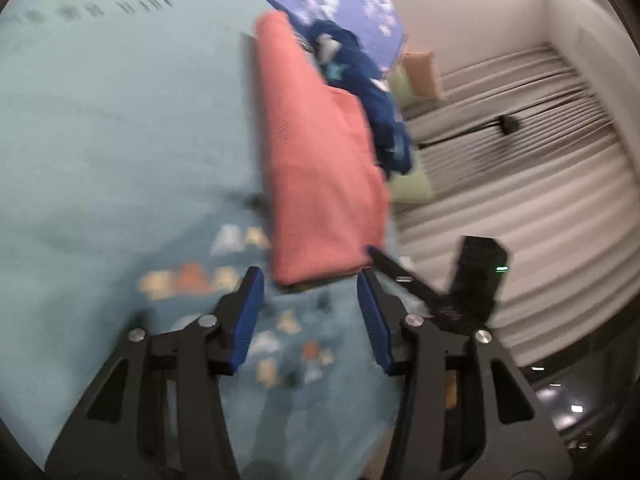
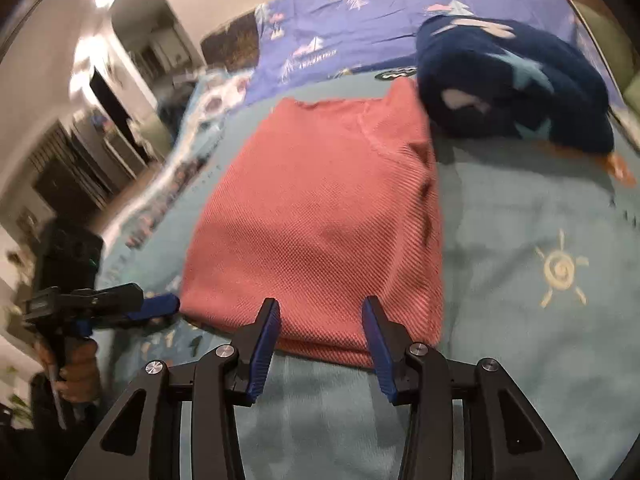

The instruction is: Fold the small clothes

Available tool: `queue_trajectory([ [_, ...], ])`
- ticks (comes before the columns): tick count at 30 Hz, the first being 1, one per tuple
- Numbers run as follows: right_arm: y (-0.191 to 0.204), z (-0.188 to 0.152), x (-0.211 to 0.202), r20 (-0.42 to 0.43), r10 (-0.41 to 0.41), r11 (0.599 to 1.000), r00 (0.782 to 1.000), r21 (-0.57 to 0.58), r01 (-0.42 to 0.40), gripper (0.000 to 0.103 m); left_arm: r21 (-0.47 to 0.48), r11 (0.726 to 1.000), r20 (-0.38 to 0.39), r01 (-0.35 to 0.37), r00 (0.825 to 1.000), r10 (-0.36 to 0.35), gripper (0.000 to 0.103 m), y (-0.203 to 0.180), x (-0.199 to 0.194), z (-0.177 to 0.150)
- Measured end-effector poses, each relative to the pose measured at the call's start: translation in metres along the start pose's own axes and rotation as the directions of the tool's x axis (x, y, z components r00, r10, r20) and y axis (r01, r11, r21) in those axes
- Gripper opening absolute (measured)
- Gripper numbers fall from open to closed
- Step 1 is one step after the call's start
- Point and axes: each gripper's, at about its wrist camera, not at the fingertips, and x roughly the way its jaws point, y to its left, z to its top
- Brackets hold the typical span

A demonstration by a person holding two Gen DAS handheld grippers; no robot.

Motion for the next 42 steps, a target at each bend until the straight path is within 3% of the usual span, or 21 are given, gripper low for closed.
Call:
queue_trajectory([
  [2, 0.004, 0.001, -0.012, -0.004, -0.067, 0.998, 0.998, -0.010, 0.067, 0.044, 0.037, 0.996, 0.066, -0.086, 0.994, 0.084, 0.056, -0.005, -0.020, 0.005],
  [4, 0.014, 0.006, -0.027, 0.043, -0.148, 0.988, 0.988, -0.046, 0.150, 0.045, 0.040, 0.997, 0.112, -0.068, 0.992, 0.063, 0.057, -0.010, -0.030, 0.022],
  [6, 0.023, 0.018, -0.038, 0.096, -0.131, 0.989, 0.987, -0.056, 0.137, 0.052, 0.038, 0.999, 0.127, -0.031, 0.992, 0.026, 0.058, -0.021, -0.028, 0.040],
  [8, 0.033, 0.034, -0.037, 0.130, -0.118, 0.989, 0.985, -0.073, 0.128, 0.052, 0.072, 0.997, 0.161, -0.037, 0.987, 0.025, 0.066, -0.035, -0.020, 0.055],
  [10, 0.045, 0.055, -0.025, 0.158, -0.126, 0.983, 0.979, -0.109, 0.145, 0.052, 0.110, 0.993, 0.159, -0.041, 0.987, 0.023, 0.067, -0.048, -0.001, 0.069],
  [13, 0.042, 0.072, 0.006, 0.131, -0.104, 0.988, 0.986, -0.099, 0.118, 0.052, 0.125, 0.990, 0.078, -0.072, 0.995, 0.063, 0.067, -0.053, 0.050, 0.085],
  [15, 0.025, 0.073, 0.035, 0.067, -0.111, 0.992, 0.992, -0.053, 0.114, 0.052, 0.106, 0.988, 0.021, -0.114, 0.993, 0.112, 0.067, -0.042, 0.078, 0.085],
  [17, 0.003, 0.064, 0.051, 0.037, -0.099, 0.995, 0.994, -0.016, 0.100, 0.051, 0.127, 0.988, 0.032, -0.082, 0.996, 0.078, 0.067, -0.036, 0.077, 0.081],
  [20, -0.007, 0.065, 0.033, 0.044, -0.062, 0.997, 0.997, 0.038, 0.061, 0.051, 0.087, 0.993, 0.001, -0.077, 0.997, 0.077, 0.067, -0.041, 0.063, 0.086],
  [22, -0.005, 0.071, 0.016, 0.070, -0.078, 0.996, 0.994, 0.053, 0.075, 0.052, 0.095, 0.993, 0.050, -0.066, 0.997, 0.061, 0.067, -0.050, 0.046, 0.096],
  [24, 0.002, 0.085, 0.003, 0.115, -0.094, 0.995, 0.989, 0.033, 0.090, 0.053, 0.147, 0.982, 0.124, -0.119, 0.987, 0.101, 0.069, -0.061, 0.038, 0.112],
  [26, 0.013, 0.102, 0.001, 0.137, -0.090, 0.996, 0.986, 0.008, 0.090, 0.053, 0.151, 0.977, 0.128, -0.148, 0.983, 0.129, 0.070, -0.062, 0.049, 0.131],
  [28, 0.022, 0.113, 0.008, 0.143, -0.105, 0.994, 0.984, -0.024, 0.109, 0.054, 0.148, 0.981, 0.105, -0.123, 0.989, 0.108, 0.071, -0.057, 0.069, 0.148],
  [29, 0.026, 0.116, 0.015, 0.137, -0.105, 0.993, 0.985, -0.035, 0.111, 0.054, 0.141, 0.982, 0.094, -0.126, 0.989, 0.114, 0.073, -0.052, 0.081, 0.156],
  [32, 0.022, 0.115, 0.051, 0.059, -0.133, 0.990, 0.989, -0.034, 0.135, 0.054, 0.100, 0.970, 0.027, -0.224, 0.975, 0.222, 0.071, -0.024, 0.121, 0.167],
  [34, 0.012, 0.104, 0.078, 0.000, -0.183, 0.982, 0.983, -0.039, 0.183, 0.055, 0.161, 0.956, 0.085, -0.245, 0.969, 0.234, 0.070, -0.028, 0.123, 0.164],
  [36, 0.017, 0.094, 0.076, 0.058, -0.207, 0.973, 0.977, -0.094, 0.212, 0.057, 0.184, 0.940, 0.122, -0.288, 0.955, 0.269, 0.070, -0.041, 0.115, 0.161],
  [37, 0.021, 0.093, 0.072, 0.047, -0.221, 0.968, 0.974, -0.107, 0.225, 0.060, 0.191, 0.933, 0.149, -0.304, 0.949, 0.278, 0.070, -0.045, 0.109, 0.159],
  [39, 0.023, 0.092, 0.057, 0.021, -0.191, 0.979, 0.981, -0.075, 0.192, 0.066, 0.186, 0.933, 0.178, -0.307, 0.945, 0.276, 0.070, -0.047, 0.093, 0.158],
  [42, 0.019, 0.078, 0.023, 0.073, -0.079, 0.997, 0.994, 0.015, 0.078, 0.072, 0.132, 0.953, 0.118, -0.271, 0.959, 0.257, 0.071, -0.034, 0.081, 0.160],
])
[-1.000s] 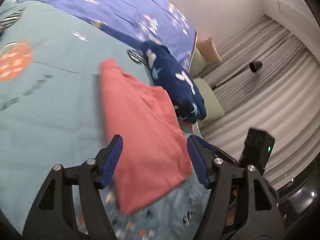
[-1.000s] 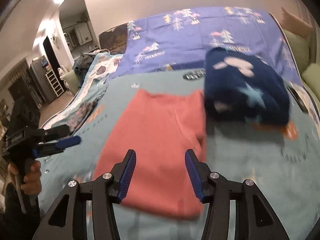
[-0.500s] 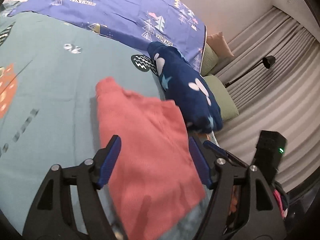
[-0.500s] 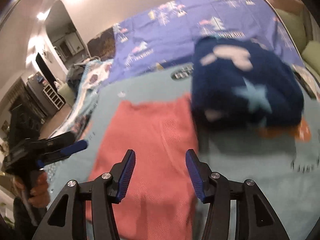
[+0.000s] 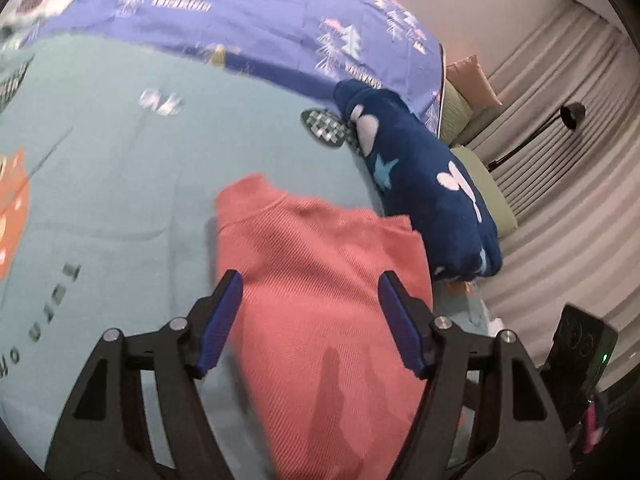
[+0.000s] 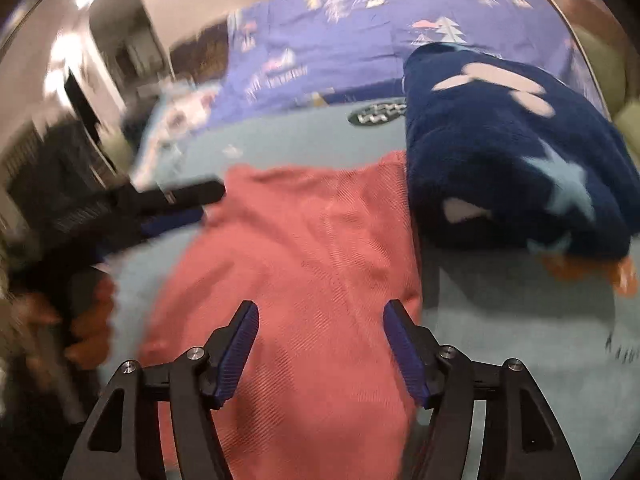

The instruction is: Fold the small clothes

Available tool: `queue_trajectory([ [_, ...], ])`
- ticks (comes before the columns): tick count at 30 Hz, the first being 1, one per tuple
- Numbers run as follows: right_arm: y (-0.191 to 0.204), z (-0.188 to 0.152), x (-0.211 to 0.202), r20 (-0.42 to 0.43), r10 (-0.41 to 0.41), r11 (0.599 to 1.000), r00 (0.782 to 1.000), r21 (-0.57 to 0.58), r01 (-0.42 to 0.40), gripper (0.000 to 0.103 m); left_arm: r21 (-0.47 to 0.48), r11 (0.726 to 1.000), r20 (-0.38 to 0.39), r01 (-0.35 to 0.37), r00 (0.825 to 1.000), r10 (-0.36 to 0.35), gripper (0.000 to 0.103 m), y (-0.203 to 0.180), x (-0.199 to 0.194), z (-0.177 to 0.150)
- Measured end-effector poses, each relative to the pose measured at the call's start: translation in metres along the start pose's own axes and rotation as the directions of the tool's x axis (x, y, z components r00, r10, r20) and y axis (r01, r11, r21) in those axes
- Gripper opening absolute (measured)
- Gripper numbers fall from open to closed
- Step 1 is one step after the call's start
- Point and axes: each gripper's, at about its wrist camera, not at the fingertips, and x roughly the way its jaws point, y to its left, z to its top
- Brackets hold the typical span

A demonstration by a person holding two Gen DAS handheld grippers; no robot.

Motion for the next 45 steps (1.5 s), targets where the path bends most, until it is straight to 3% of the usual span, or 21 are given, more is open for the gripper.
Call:
queue_trajectory([
  [4, 0.006, -0.030, -0.018, 0.004, 0.034, 0.999, 0.999, -0.014, -0.034, 0.074, -0.088, 0.996, -0.100, 0.004, 0.995, -0.013, 0.070, 0.030, 0.006, -0.016],
  [7, 0.011, -0.049, -0.013, -0.008, -0.036, 0.996, 0.999, -0.081, 0.036, 0.075, -0.174, 0.978, -0.128, 0.113, 0.982, -0.136, 0.070, 0.039, -0.008, -0.035],
  [9, 0.007, -0.056, -0.006, -0.016, -0.039, 0.997, 0.999, -0.069, 0.038, 0.075, -0.273, 0.937, -0.155, 0.216, 0.952, -0.265, 0.071, 0.040, -0.023, -0.053],
  [11, 0.001, -0.058, -0.005, -0.007, -0.025, 0.999, 1.000, -0.045, 0.025, 0.075, -0.294, 0.908, -0.163, 0.299, 0.920, -0.356, 0.074, 0.033, -0.040, -0.071],
  [14, 0.000, -0.057, -0.006, 0.004, -0.008, 0.999, 1.000, -0.031, 0.008, 0.078, -0.306, 0.898, -0.210, 0.316, 0.898, -0.387, 0.078, 0.028, -0.046, -0.096],
  [16, 0.000, -0.057, -0.005, 0.012, 0.000, 1.000, 1.000, -0.019, 0.000, 0.081, -0.414, 0.842, -0.242, 0.345, 0.850, -0.467, 0.078, 0.039, -0.032, -0.111],
  [23, -0.001, -0.058, -0.008, 0.030, 0.007, 1.000, 1.000, 0.004, -0.007, 0.082, -0.506, 0.779, -0.174, 0.369, 0.842, -0.511, 0.077, 0.034, -0.016, -0.104],
  [28, -0.006, -0.059, -0.009, 0.036, 0.033, 0.999, 0.999, 0.031, -0.034, 0.082, -0.465, 0.804, -0.187, 0.371, 0.846, -0.499, 0.077, 0.014, 0.005, -0.094],
  [30, -0.007, -0.059, -0.008, 0.037, 0.042, 0.998, 0.998, 0.041, -0.044, 0.082, -0.478, 0.800, -0.175, 0.362, 0.854, -0.490, 0.068, 0.012, 0.009, -0.093],
  [32, -0.008, -0.059, -0.009, 0.039, 0.050, 0.997, 0.998, 0.050, -0.052, 0.082, -0.506, 0.792, -0.168, 0.340, 0.863, -0.477, 0.042, 0.017, 0.012, -0.095],
  [35, -0.010, -0.058, -0.011, 0.039, 0.066, 0.995, 0.997, 0.069, -0.068, 0.082, -0.540, 0.766, -0.146, 0.348, 0.858, -0.492, 0.027, 0.030, 0.015, -0.102],
  [37, -0.012, -0.058, -0.013, 0.041, 0.087, 0.991, 0.995, 0.095, -0.090, 0.082, -0.567, 0.739, -0.122, 0.365, 0.849, -0.513, 0.025, 0.036, 0.011, -0.108],
  [41, -0.019, -0.060, -0.019, 0.049, 0.127, 0.980, 0.991, 0.148, -0.133, 0.082, -0.568, 0.740, -0.105, 0.361, 0.859, -0.500, 0.024, 0.037, -0.004, -0.112],
  [43, -0.020, -0.061, -0.020, 0.050, 0.126, 0.980, 0.991, 0.150, -0.132, 0.082, -0.603, 0.730, -0.118, 0.320, 0.870, -0.479, 0.026, 0.038, -0.011, -0.116],
  [45, -0.019, -0.063, -0.020, 0.044, 0.113, 0.983, 0.993, 0.138, -0.118, 0.082, -0.605, 0.727, -0.138, 0.323, 0.857, -0.496, 0.033, 0.037, -0.019, -0.123],
])
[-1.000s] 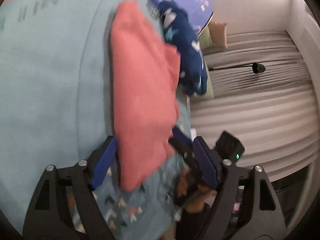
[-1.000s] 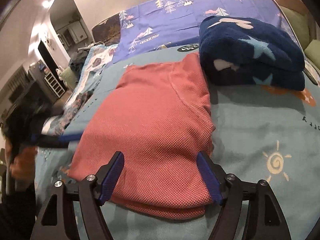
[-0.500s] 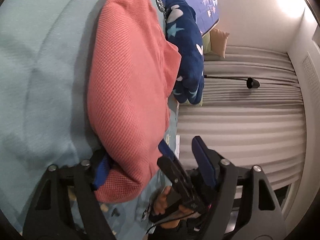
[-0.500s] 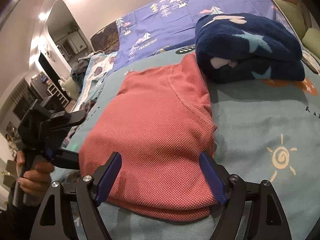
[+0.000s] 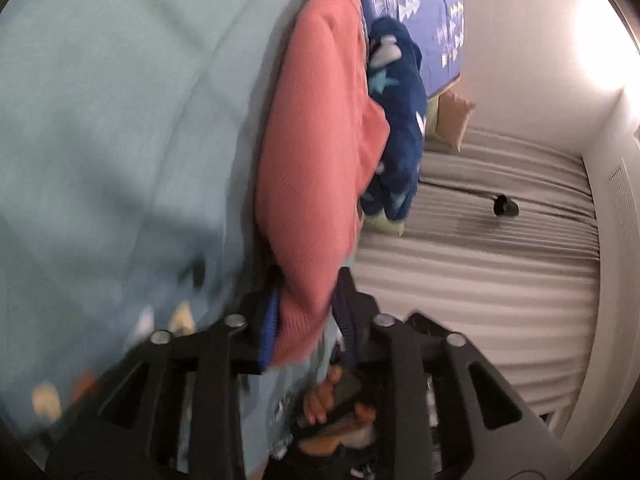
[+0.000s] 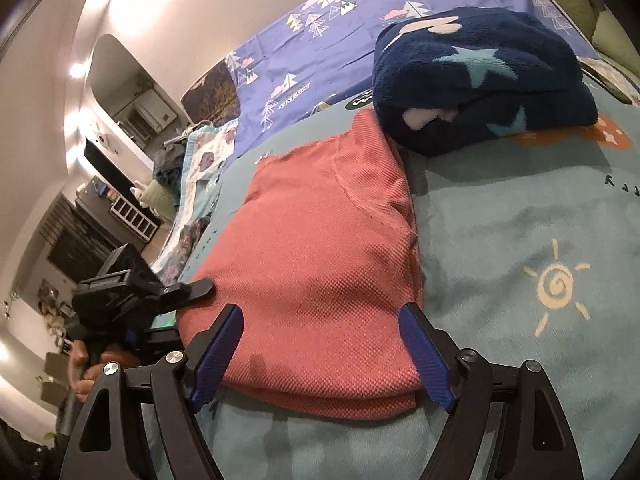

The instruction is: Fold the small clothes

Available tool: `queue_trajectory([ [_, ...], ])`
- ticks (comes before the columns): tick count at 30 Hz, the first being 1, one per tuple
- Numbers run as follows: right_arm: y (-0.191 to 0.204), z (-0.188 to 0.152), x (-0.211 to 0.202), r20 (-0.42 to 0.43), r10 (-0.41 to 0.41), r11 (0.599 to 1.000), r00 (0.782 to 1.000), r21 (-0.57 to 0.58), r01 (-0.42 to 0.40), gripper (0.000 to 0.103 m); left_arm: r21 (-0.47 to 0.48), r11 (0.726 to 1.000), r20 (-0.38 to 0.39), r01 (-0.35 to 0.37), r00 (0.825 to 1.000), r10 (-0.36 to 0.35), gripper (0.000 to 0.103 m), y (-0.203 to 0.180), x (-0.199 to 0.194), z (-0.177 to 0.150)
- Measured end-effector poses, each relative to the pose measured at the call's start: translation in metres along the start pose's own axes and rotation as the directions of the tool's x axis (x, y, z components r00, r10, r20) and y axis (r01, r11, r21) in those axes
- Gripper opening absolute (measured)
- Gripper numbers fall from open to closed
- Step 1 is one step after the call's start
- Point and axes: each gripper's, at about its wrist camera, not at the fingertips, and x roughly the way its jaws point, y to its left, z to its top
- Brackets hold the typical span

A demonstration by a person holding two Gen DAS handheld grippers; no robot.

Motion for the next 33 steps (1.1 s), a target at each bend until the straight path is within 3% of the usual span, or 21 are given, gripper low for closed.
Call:
queue_trajectory([
  [3, 0.003, -0.002, 0.001, 0.005, -0.021, 1.000, 1.000, -0.022, 0.021, 0.082, 0.025, 0.998, 0.003, -0.054, 0.999, 0.054, 0.034, 0.007, -0.006, -0.018],
  [8, 0.006, -0.002, 0.001, 0.007, -0.035, 0.999, 0.999, -0.034, 0.035, 0.082, 0.009, 1.000, -0.029, 0.026, 0.999, -0.026, 0.032, 0.013, -0.014, -0.030],
  [10, 0.007, -0.002, -0.001, 0.000, -0.030, 0.999, 1.000, -0.034, 0.030, 0.082, 0.009, 1.000, 0.029, 0.023, 0.999, -0.023, 0.032, 0.008, -0.029, -0.025],
  [12, 0.007, -0.002, -0.003, -0.004, -0.028, 0.999, 1.000, -0.037, 0.028, 0.082, 0.028, 0.999, 0.115, -0.026, 0.993, 0.022, 0.048, 0.001, -0.048, -0.015],
  [13, 0.006, -0.003, -0.005, -0.005, -0.027, 0.999, 1.000, -0.038, 0.027, 0.082, 0.020, 0.997, 0.162, -0.068, 0.985, 0.064, 0.065, 0.000, -0.057, -0.010],
  [15, 0.005, -0.004, -0.006, -0.003, -0.023, 0.999, 1.000, -0.033, 0.023, 0.082, 0.012, 0.994, 0.192, -0.105, 0.976, 0.101, 0.066, -0.002, -0.063, -0.001],
  [19, -0.001, -0.005, -0.002, 0.007, -0.010, 1.000, 1.000, -0.004, 0.010, 0.082, 0.006, 0.993, 0.129, -0.121, 0.985, 0.119, 0.066, -0.001, -0.046, 0.011],
  [24, -0.003, -0.006, -0.002, 0.020, 0.000, 1.000, 1.000, 0.013, 0.000, 0.083, 0.012, 0.996, 0.037, -0.087, 0.996, 0.086, 0.068, -0.014, -0.008, 0.015],
  [26, -0.002, -0.007, -0.003, 0.018, 0.002, 1.000, 1.000, 0.011, -0.002, 0.083, 0.016, 0.993, 0.005, -0.116, 0.993, 0.116, 0.068, -0.016, 0.007, 0.015],
  [33, -0.006, -0.007, -0.005, 0.021, 0.016, 0.999, 1.000, 0.029, -0.017, 0.083, 0.066, 0.984, 0.036, -0.168, 0.986, 0.166, 0.065, -0.029, 0.029, 0.022],
])
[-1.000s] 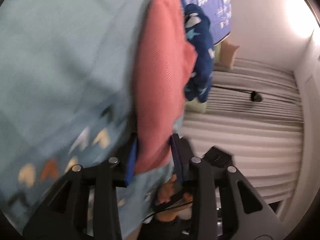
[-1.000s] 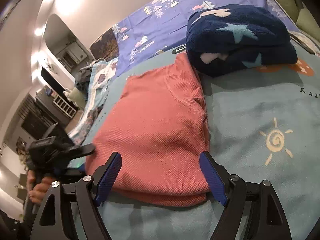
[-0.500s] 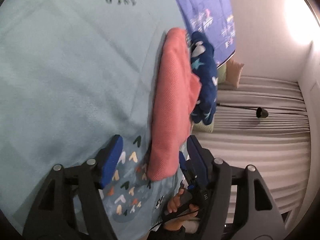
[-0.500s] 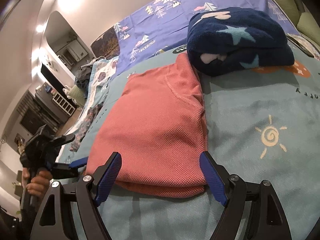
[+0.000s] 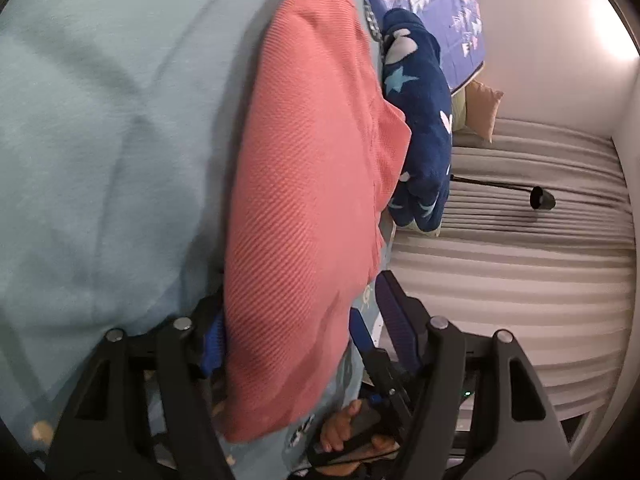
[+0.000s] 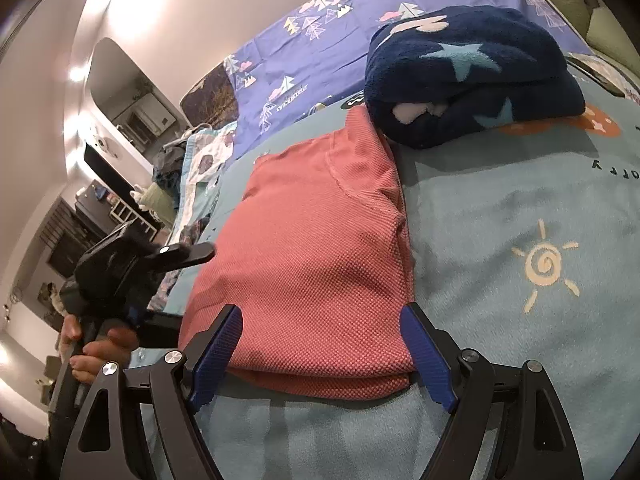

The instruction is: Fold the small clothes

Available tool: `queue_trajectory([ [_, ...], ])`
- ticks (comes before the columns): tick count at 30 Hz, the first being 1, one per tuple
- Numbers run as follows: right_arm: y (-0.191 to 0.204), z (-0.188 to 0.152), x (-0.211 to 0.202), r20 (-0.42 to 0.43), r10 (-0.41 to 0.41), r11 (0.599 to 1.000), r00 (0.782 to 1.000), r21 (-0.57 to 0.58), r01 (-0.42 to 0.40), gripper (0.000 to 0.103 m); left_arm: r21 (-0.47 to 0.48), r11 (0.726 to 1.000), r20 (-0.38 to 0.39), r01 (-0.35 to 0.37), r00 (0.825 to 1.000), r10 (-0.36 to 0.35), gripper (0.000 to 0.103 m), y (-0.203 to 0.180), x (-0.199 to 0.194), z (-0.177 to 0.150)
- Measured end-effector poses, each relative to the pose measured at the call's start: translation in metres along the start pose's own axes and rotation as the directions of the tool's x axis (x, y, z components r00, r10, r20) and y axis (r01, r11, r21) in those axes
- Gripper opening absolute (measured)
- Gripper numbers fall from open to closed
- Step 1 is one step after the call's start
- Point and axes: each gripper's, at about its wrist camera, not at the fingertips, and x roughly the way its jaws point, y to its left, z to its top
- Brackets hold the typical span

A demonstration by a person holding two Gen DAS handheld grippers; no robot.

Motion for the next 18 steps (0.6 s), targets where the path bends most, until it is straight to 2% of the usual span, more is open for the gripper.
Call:
queue_trajectory([
  [2, 0.000, 0.000, 0.000, 0.000, 0.001, 1.000, 1.000, -0.001, -0.001, 0.083, 0.051, 0.998, 0.001, -0.030, 1.000, 0.030, 0.045, 0.000, 0.001, -0.005],
  [4, -0.001, -0.001, -0.001, -0.002, 0.001, 1.000, 1.000, -0.001, -0.001, 0.083, 0.076, 0.997, 0.004, -0.031, 1.000, 0.031, 0.036, 0.005, -0.001, -0.007],
  [7, -0.001, 0.000, -0.002, -0.001, 0.006, 1.000, 1.000, 0.006, -0.006, 0.083, 0.049, 0.998, 0.001, 0.040, 0.999, -0.040, 0.025, 0.017, -0.003, -0.007],
  [10, -0.002, 0.001, -0.005, -0.001, 0.019, 1.000, 1.000, 0.022, -0.019, 0.083, 0.010, 0.996, 0.006, 0.094, 0.996, -0.094, 0.019, 0.018, -0.008, -0.009],
  [13, -0.006, 0.003, -0.014, 0.004, 0.033, 0.998, 0.999, 0.045, -0.033, 0.083, 0.026, 0.993, 0.017, 0.117, 0.993, -0.117, 0.015, 0.005, -0.019, -0.011],
  [18, -0.012, 0.006, -0.027, 0.023, 0.045, 0.995, 0.999, 0.083, -0.046, 0.083, 0.059, 0.984, 0.040, 0.169, 0.984, -0.171, 0.014, -0.025, -0.043, -0.013],
])
